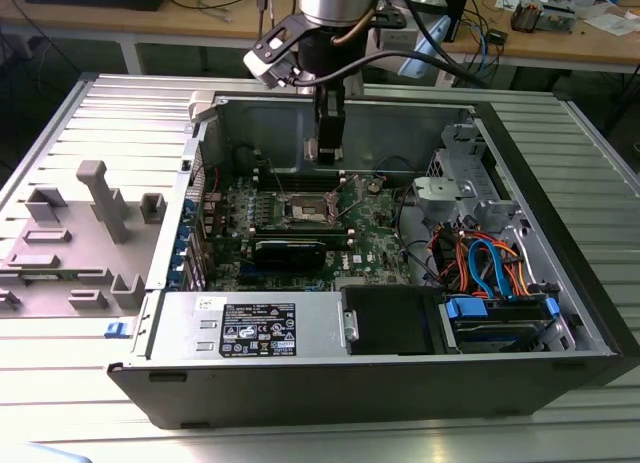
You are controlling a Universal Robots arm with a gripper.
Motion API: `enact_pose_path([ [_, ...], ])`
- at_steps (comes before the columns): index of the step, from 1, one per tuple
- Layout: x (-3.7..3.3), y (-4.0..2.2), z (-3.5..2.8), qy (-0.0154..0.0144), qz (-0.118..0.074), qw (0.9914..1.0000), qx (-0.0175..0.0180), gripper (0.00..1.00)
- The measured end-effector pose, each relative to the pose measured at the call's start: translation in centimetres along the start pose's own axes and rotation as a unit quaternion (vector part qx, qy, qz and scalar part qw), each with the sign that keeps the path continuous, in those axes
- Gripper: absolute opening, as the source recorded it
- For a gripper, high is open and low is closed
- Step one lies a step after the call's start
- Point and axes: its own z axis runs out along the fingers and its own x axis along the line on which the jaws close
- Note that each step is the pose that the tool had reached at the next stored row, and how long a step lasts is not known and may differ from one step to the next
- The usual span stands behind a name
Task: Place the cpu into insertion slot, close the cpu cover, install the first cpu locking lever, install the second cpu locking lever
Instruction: 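Place the cpu into insertion slot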
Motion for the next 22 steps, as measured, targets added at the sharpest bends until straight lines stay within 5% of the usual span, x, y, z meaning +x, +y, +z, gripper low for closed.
enact_pose_path([
  [3,0.02,0.0,0.03,0.0002,-0.018,0.99984,-0.0004,0.55],
  [22,0.03,-0.15,0.34,0.0004,-0.018,0.99983,-0.0004,0.55],
])
